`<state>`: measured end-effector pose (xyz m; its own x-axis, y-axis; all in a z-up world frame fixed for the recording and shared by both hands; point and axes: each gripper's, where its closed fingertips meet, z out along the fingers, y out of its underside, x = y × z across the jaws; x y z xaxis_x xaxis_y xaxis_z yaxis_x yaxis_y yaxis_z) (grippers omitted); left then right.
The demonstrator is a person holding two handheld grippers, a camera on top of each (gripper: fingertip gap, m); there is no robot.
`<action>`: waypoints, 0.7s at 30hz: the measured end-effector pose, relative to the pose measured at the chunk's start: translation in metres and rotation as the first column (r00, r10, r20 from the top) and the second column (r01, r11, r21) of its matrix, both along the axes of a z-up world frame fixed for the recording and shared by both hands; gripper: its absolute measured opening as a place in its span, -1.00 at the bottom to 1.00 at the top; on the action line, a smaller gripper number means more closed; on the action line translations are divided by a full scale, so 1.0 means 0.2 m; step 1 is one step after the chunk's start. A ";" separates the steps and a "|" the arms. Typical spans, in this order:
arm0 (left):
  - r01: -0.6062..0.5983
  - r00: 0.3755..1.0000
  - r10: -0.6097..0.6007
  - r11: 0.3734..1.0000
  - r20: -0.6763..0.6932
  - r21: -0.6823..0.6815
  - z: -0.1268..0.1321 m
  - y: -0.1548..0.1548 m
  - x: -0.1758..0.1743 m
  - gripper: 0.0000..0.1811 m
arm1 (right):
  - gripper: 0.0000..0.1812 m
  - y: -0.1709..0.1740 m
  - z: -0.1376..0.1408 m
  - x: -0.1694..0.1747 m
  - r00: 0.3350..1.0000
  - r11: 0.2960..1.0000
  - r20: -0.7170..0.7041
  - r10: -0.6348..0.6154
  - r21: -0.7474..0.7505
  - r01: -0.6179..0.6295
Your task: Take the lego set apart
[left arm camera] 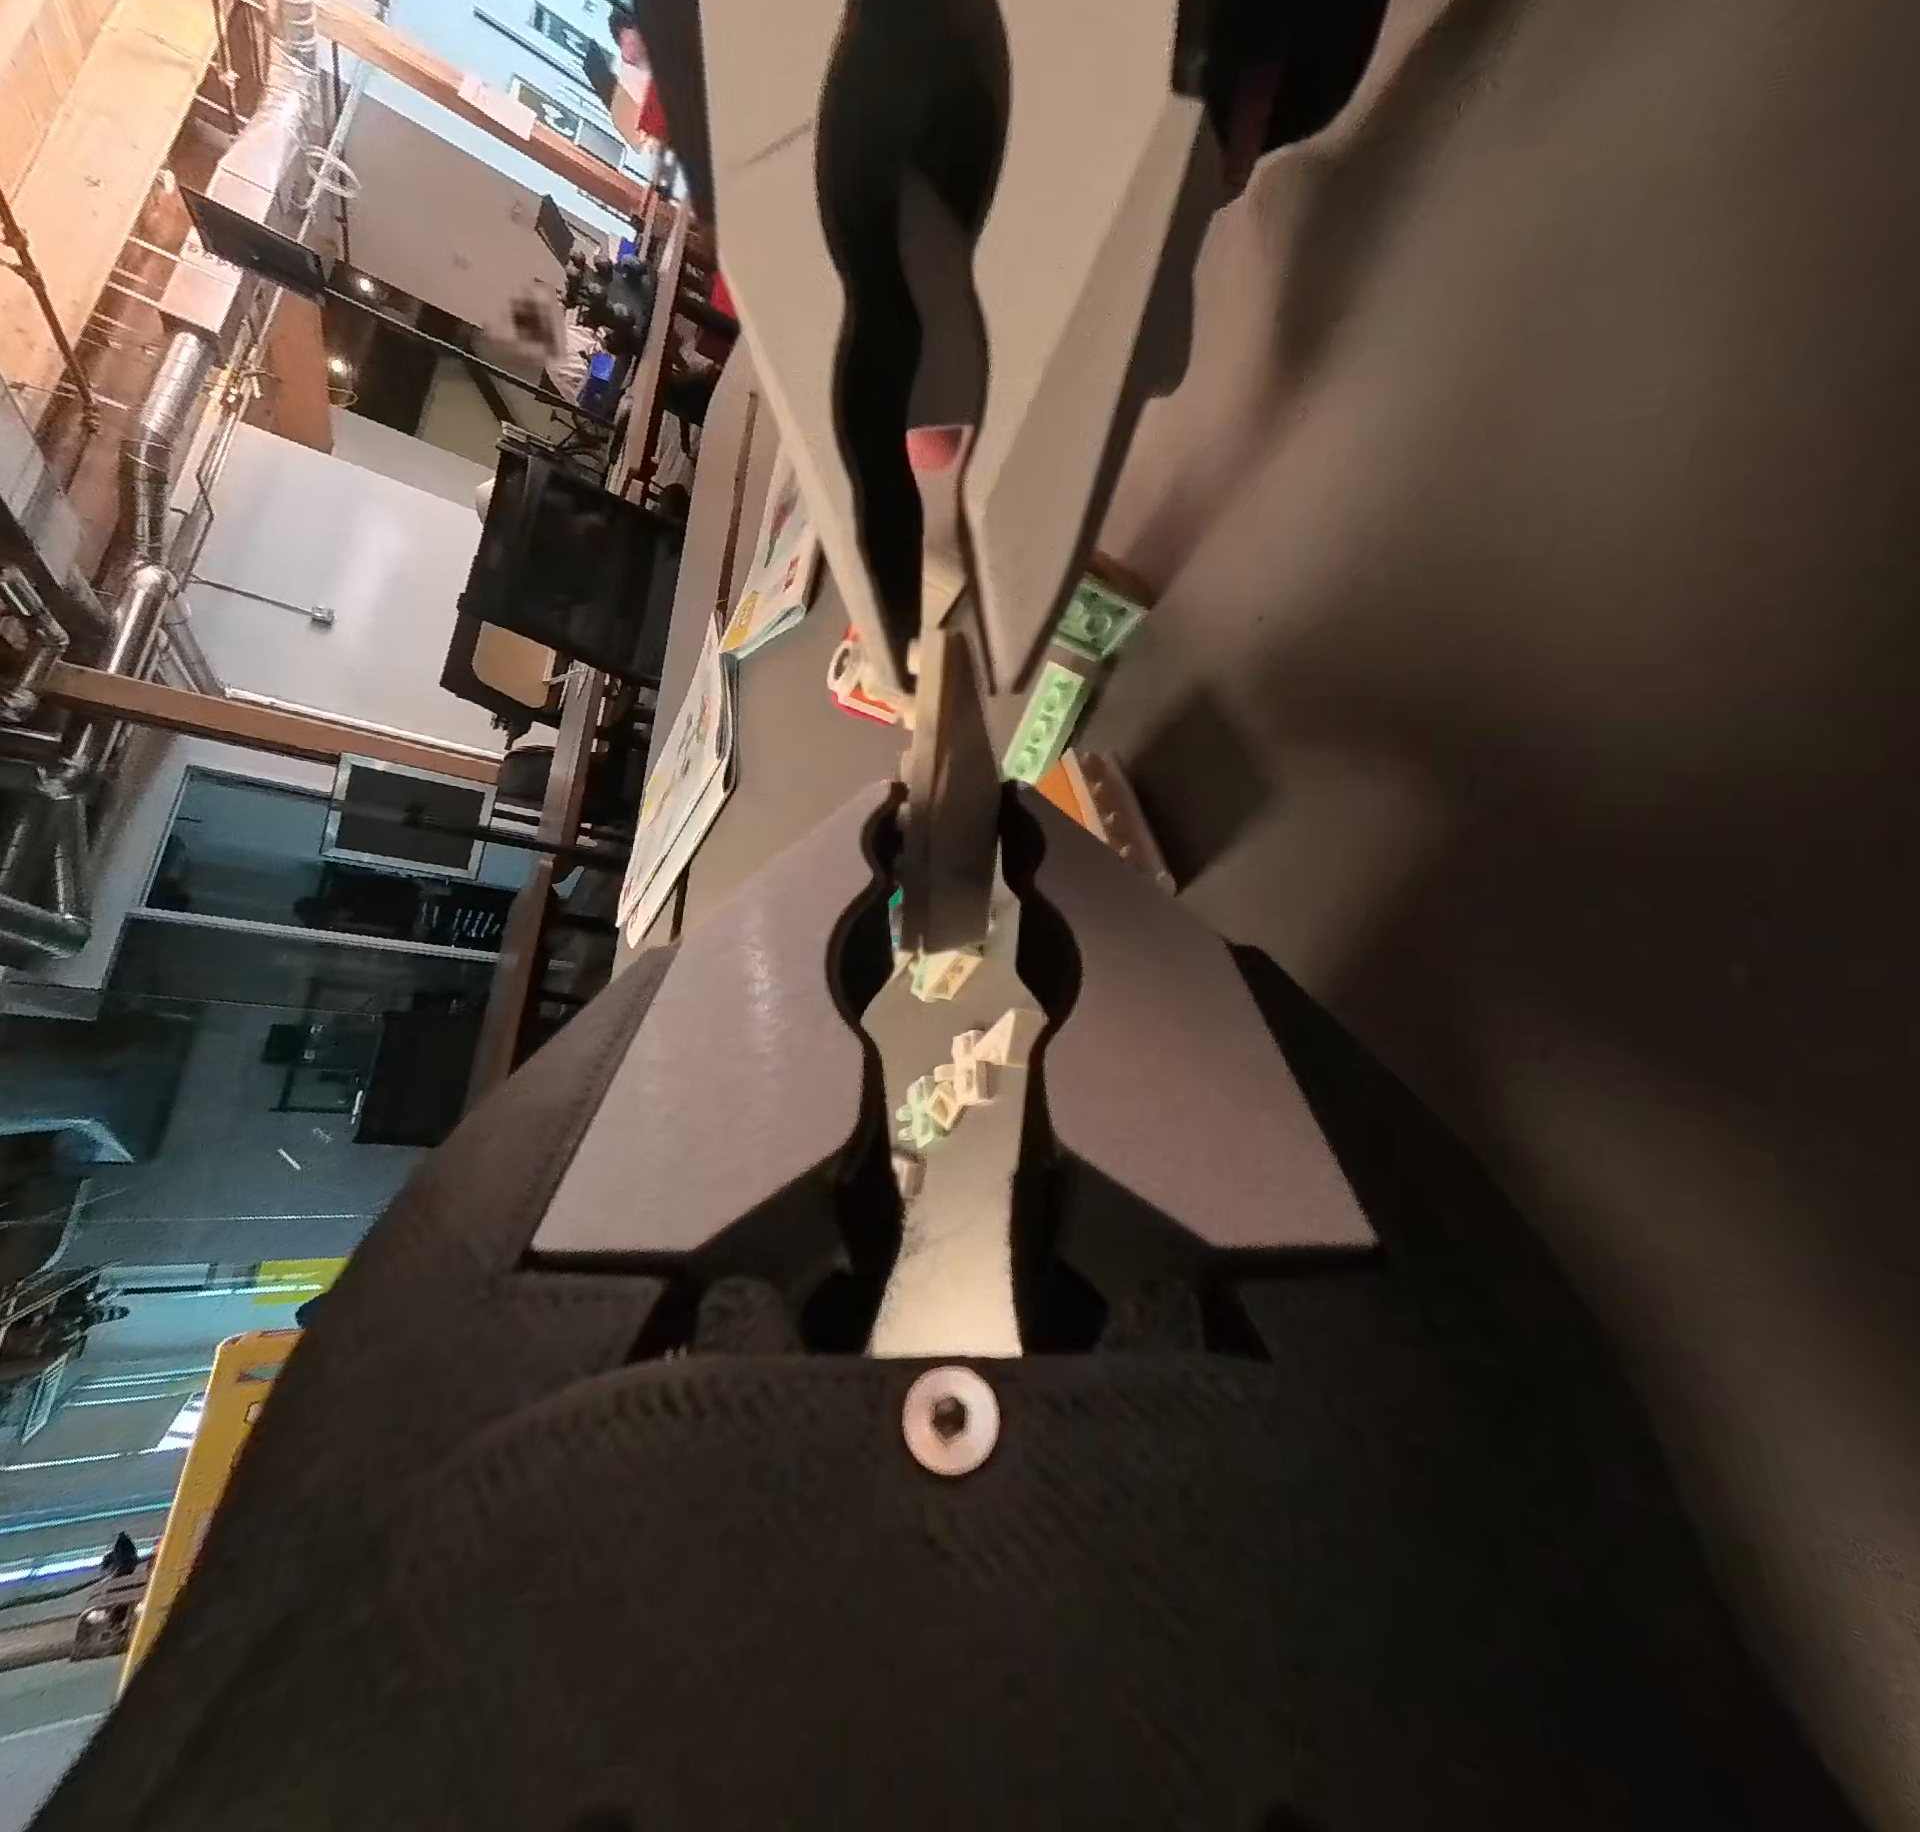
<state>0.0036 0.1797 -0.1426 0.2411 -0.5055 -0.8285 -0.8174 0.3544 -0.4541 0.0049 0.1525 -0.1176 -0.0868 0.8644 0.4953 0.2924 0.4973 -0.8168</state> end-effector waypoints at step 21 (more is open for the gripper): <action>0.002 0.824 0.174 0.951 0.539 -0.310 0.21 0.05 -0.02 -0.55 | -0.98 0.13 0.21 0.04 0.966 0.956 -0.215 -0.147 -0.281 0.083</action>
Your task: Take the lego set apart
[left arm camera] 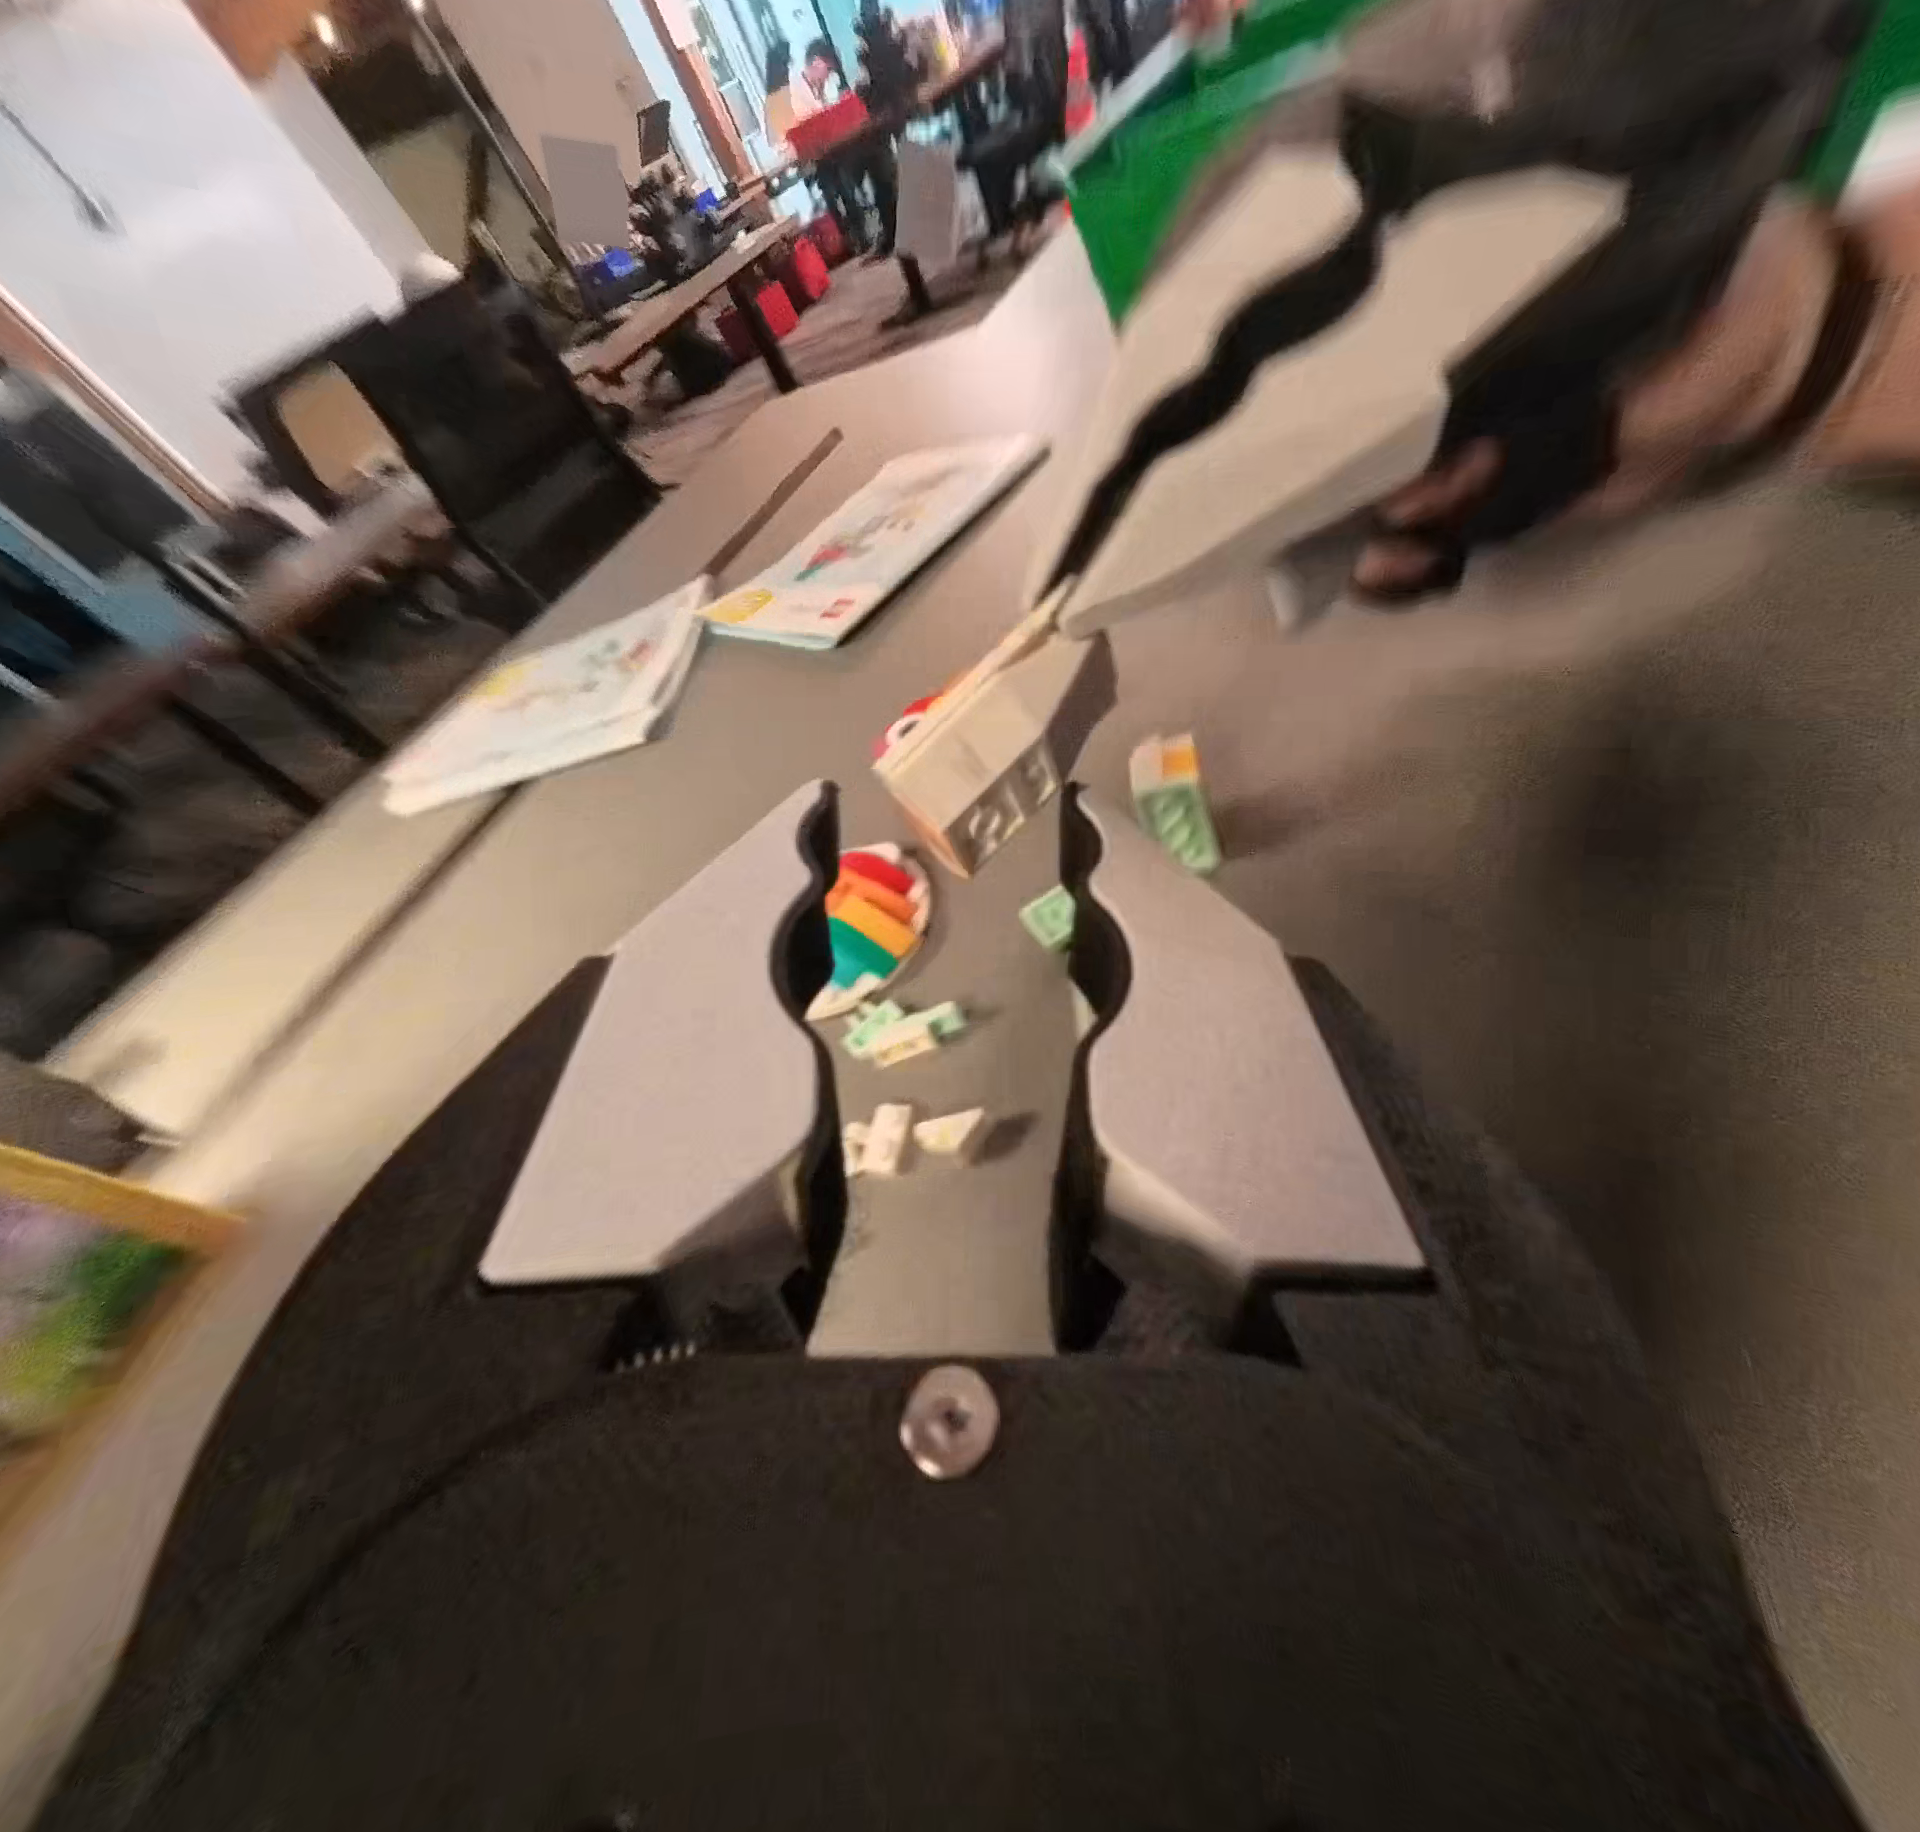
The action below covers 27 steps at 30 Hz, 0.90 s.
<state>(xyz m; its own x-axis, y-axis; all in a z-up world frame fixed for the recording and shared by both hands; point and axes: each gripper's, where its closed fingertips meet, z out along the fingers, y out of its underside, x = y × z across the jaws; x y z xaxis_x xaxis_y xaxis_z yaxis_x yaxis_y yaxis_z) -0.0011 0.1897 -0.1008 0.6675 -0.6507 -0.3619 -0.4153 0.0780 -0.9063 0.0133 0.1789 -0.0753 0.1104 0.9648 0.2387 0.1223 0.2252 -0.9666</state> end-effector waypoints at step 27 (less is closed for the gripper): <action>0.701 0.683 -0.537 0.672 0.495 -0.239 0.13 -0.42 0.28 -0.84 | -1.00 -0.23 -0.11 -0.07 0.943 0.879 0.022 0.333 -0.369 -0.302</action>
